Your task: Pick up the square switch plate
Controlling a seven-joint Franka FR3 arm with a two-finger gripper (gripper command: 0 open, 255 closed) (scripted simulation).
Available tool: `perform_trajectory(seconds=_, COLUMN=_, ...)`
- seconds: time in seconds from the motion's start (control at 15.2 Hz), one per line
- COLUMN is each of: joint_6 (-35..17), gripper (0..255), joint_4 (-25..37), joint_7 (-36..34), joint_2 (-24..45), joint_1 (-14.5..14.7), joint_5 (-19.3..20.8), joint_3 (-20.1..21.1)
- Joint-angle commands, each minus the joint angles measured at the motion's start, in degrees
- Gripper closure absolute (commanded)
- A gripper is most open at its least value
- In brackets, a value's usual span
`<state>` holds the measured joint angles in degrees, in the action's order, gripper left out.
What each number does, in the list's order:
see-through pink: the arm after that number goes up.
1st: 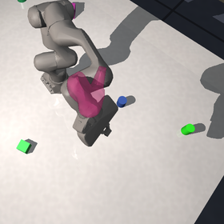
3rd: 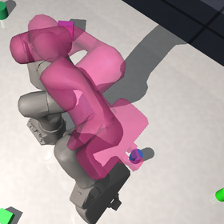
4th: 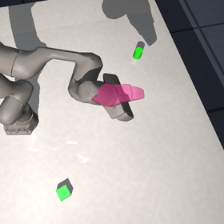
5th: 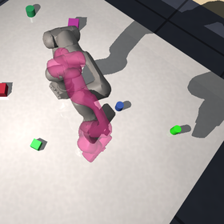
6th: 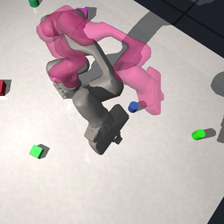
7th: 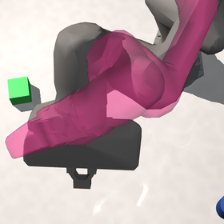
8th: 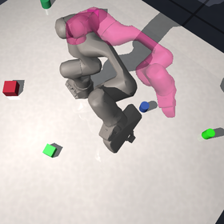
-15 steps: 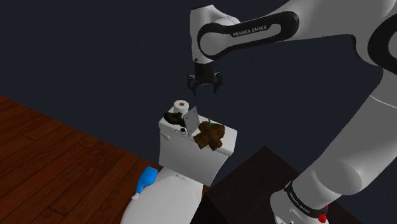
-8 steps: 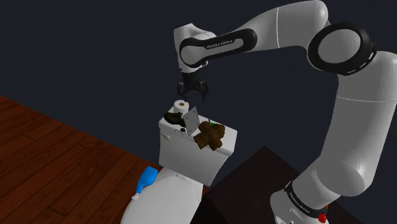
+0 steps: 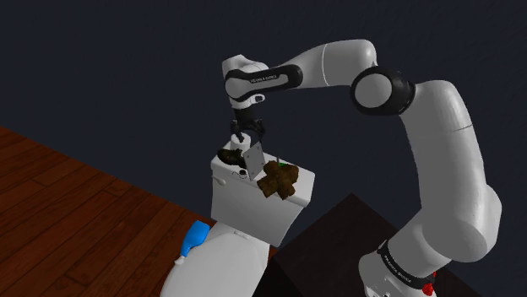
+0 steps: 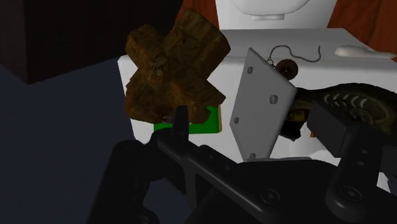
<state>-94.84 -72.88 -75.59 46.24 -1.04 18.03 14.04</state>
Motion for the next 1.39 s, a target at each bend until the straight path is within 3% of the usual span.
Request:
perform_trajectory(seconds=0.0, joint_6=2.9, gripper=0, joint_4=8.3, joint_7=-1.6, joint_2=6.4, joint_1=0.6, joint_5=-0.5, joint_3=-1.3)
perform_trajectory(seconds=0.26, joint_6=10.1, gripper=0, joint_4=27.9, joint_7=-3.7, joint_2=20.3, joint_1=1.8, joint_5=-1.8, joint_3=-3.6)
perform_trajectory(seconds=0.86, joint_6=7.7, gripper=0, joint_4=29.8, joint_7=-3.9, joint_2=24.5, joint_1=2.0, joint_5=-1.6, joint_3=-3.9)
perform_trajectory(seconds=0.92, joint_6=7.9, gripper=255, joint_4=30.3, joint_7=-3.9, joint_2=24.9, joint_1=2.1, joint_5=-1.6, joint_3=-3.9)
perform_trajectory(seconds=1.32, joint_6=7.9, gripper=255, joint_4=30.3, joint_7=-3.9, joint_2=24.8, joint_1=2.1, joint_5=-1.6, joint_3=-3.9)
